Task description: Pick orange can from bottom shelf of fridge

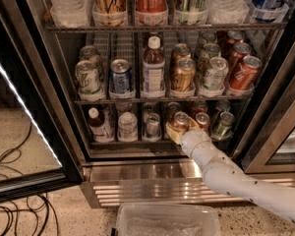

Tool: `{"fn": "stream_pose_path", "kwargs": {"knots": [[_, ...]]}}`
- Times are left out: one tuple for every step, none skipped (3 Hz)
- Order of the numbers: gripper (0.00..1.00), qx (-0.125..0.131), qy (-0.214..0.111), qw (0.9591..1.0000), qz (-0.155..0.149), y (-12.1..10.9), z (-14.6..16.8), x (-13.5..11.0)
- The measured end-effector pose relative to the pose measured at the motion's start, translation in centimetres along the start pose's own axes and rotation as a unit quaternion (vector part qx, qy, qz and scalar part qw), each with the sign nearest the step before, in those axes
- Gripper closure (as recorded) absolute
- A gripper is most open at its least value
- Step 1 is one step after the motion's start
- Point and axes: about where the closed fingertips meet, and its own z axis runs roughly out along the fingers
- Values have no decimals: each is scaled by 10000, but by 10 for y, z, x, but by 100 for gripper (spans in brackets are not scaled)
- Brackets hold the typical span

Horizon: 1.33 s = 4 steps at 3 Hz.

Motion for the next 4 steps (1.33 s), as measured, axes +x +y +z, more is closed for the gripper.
{"fn": "stream_pose_path", "kwargs": {"knots": [[100, -390, -59, 9972, 633, 0, 0, -6], [100, -629, -210, 9898, 1263, -7, -3, -14], [100, -901, -318, 9902, 1020, 1, -10, -15], [100, -1144, -373, 9899, 746, 21, -6, -26]]}}
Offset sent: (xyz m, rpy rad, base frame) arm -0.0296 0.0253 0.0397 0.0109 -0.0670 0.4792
